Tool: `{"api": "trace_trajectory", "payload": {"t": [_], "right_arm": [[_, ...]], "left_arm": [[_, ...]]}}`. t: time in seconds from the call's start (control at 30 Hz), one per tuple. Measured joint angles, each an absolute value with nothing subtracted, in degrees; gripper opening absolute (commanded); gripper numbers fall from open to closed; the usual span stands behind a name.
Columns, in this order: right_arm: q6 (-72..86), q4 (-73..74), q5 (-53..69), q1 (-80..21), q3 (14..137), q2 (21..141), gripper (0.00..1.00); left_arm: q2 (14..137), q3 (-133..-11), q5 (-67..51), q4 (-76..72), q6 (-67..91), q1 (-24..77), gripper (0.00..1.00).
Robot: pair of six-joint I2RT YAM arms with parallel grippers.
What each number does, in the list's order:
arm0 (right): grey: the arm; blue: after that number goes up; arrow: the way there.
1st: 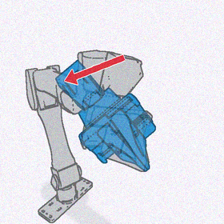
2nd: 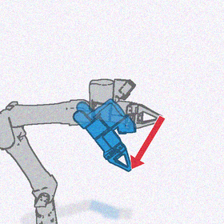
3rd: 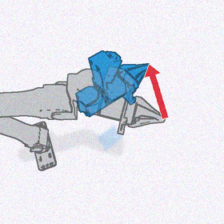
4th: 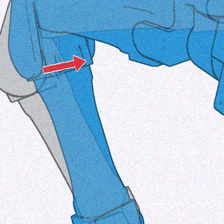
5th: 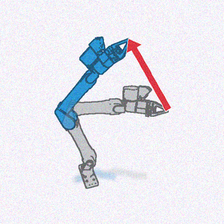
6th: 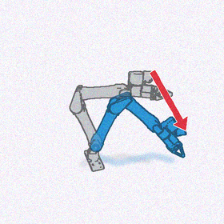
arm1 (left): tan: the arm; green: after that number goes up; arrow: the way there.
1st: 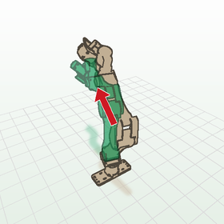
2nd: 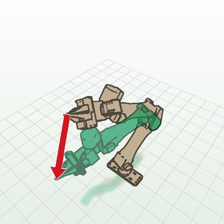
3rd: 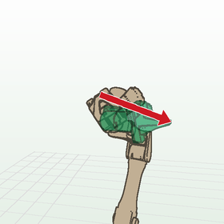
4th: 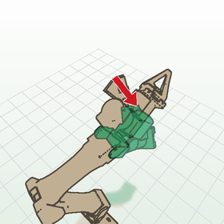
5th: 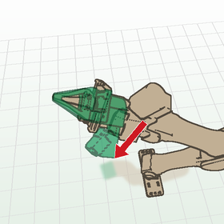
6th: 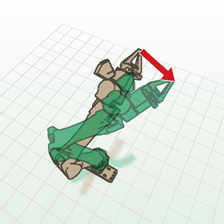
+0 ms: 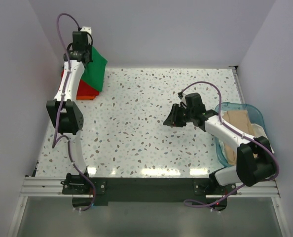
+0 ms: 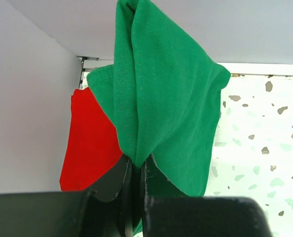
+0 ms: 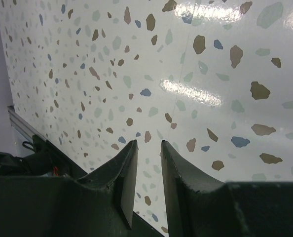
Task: Fold and stack the t-shirts
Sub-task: Neatly place the folded tshirt to the corner
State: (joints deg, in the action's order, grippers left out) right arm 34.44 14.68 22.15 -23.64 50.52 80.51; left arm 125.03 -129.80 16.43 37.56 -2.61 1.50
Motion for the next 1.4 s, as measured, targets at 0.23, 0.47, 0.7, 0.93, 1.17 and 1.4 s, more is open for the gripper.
{"api": "trace_trajectory", "payload": {"t": [0.23,0.47,0.7,0.93,1.17,1.4], "right_arm": [[34.4,14.8,21.9,-23.7,50.5,80.5,0.3],[34.4,15.1,21.9,-23.7,50.5,80.5,0.3],[34.0,15.1,21.9,-23.7,50.5,81.0,0.3],[33.4,15.4,21.8,-23.7,50.5,84.0,0.29],[32.8,15.7,21.7,-23.7,50.5,84.4,0.32],[32.3,15.9,20.1,-23.7,50.5,83.5,0.35]], "left_arm": [[123.4,-129.8,15.6,37.5,-2.6,1.5,0.0],[123.3,-129.7,15.6,37.5,-2.6,1.3,0.0],[123.3,-127.5,13.5,36.2,-2.2,-1.4,0.0],[127.5,-126.7,12.1,33.7,-0.5,-8.2,0.3],[131.4,-126.1,10.4,33.1,5.1,-12.7,1.0],[125.3,-115.7,5.8,27.3,10.0,-12.3,1.0]]}}
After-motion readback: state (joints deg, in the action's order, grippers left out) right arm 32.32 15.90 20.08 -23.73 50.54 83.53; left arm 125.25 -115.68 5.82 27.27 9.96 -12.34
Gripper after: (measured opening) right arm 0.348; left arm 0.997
